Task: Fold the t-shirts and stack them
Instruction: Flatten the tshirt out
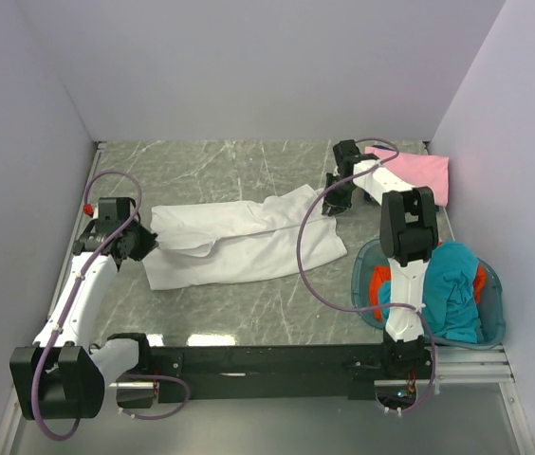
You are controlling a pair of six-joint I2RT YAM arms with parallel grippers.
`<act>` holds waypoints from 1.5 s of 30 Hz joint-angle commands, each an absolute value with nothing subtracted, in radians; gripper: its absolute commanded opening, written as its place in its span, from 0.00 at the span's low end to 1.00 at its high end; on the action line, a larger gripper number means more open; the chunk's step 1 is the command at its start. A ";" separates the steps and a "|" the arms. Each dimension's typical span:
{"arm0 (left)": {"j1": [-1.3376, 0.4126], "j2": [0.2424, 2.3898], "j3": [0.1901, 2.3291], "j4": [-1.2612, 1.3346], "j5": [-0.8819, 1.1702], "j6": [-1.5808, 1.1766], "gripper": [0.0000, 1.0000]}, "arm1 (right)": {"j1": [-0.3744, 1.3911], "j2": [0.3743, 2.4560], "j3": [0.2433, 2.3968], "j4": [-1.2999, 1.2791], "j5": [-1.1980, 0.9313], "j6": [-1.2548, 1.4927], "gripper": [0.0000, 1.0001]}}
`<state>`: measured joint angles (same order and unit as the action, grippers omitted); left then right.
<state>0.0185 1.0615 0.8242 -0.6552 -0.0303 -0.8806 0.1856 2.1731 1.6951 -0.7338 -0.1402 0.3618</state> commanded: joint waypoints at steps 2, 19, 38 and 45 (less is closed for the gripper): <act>0.021 1.039 0.828 -0.638 -0.025 -0.876 0.00 | 0.190 2.194 1.707 -0.750 -0.129 0.334 0.32; 0.038 1.069 0.888 -0.652 -0.080 -0.841 0.00 | 0.190 2.036 1.776 -0.745 -0.161 0.333 0.00; 0.063 0.991 1.203 -0.609 -0.272 -0.815 0.00 | 0.189 1.605 1.802 -0.646 -0.209 0.311 0.00; 0.061 0.826 1.108 -0.471 -0.256 -0.795 0.00 | 0.190 1.331 1.564 -0.500 -0.265 0.311 0.00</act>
